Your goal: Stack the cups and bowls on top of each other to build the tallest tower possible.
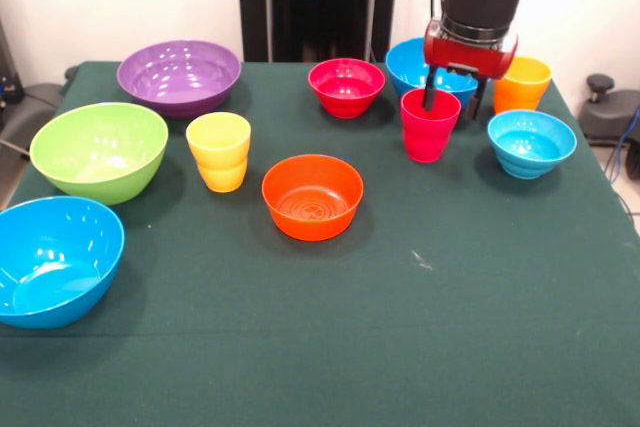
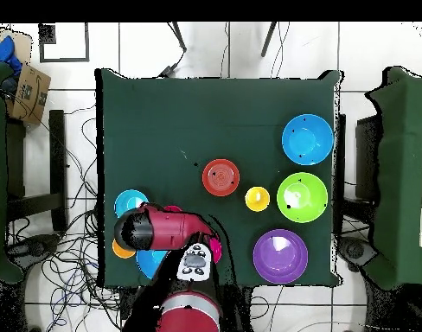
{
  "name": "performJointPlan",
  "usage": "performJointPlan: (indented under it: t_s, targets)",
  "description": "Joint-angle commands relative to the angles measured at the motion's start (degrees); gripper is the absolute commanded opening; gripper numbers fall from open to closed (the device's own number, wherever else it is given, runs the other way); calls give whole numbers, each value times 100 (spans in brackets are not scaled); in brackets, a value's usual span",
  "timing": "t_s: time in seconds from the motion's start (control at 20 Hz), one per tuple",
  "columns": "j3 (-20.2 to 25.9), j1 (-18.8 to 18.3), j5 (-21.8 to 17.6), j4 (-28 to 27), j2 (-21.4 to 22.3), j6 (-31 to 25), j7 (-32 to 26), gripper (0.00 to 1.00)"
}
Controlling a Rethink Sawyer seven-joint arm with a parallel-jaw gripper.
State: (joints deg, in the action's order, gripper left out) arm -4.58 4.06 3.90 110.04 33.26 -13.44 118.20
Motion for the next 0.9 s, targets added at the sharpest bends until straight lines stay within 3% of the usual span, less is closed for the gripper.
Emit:
performJointPlan:
  t_s: [0.05, 0.9]
  targets:
    - [242, 38, 163, -296, -192, 157, 856, 100]
    - [302, 183, 283, -337, -462, 494, 1031, 100]
